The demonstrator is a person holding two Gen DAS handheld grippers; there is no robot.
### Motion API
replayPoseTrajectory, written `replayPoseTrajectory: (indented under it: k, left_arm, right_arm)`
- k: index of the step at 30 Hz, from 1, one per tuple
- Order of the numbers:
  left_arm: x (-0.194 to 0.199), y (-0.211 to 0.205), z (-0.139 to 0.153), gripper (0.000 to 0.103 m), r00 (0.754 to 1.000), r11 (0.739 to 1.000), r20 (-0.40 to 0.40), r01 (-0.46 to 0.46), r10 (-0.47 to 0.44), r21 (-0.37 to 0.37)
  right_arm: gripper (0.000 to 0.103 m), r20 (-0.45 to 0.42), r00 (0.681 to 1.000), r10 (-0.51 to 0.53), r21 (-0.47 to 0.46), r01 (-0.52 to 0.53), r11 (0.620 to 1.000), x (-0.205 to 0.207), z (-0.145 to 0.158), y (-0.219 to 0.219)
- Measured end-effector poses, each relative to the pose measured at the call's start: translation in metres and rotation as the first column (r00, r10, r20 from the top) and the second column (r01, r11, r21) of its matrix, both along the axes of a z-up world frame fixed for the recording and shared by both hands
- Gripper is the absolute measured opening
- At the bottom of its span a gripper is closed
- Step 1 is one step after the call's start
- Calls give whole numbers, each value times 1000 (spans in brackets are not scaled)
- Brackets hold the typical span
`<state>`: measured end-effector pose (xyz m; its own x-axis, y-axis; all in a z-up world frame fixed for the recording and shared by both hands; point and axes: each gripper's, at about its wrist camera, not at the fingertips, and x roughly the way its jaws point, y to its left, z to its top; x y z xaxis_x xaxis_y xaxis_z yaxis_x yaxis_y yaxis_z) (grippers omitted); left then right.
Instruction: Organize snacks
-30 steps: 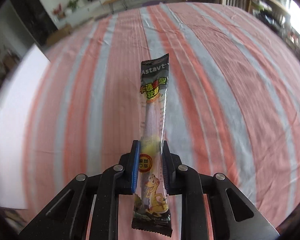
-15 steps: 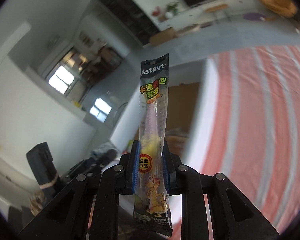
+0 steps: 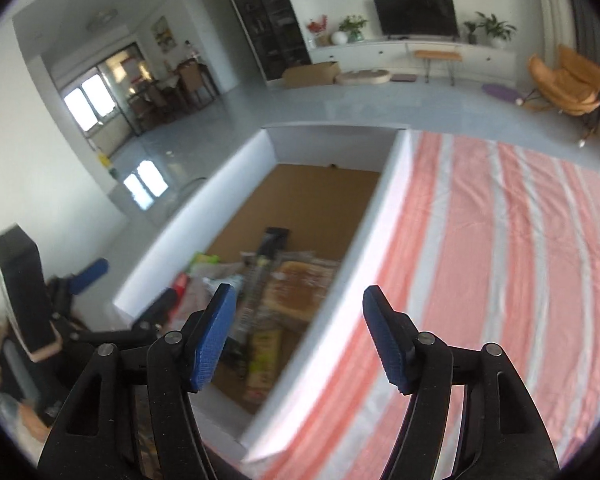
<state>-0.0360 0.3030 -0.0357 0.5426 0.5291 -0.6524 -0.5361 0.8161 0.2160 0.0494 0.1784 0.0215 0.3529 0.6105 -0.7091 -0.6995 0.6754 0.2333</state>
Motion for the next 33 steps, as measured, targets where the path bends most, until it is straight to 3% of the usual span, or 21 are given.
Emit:
replayPoseTrajectory:
  k: [10,20,22,33]
  left_arm:
    - [-1,-17,15,103,1000,997,17,9,-8,-83]
    - [-9,-11,14,103,1000,994,16,-21,22,-107]
    - [-11,-8,13,103,1000,993,21,-19,21,-114]
    - [-17,-6,17,103,999,999,37,-19,21,-48]
  right_arm:
    - [73,69,997,-33,-96,39,995,-24,5,-12]
    - [74,56,998,-14,-136,21,990,-39,-3,6]
    - [79,63,998,-18,-141,27,990,-43,-2,7]
    - [80,113,993,-28,-137,43,990,-52,4,11]
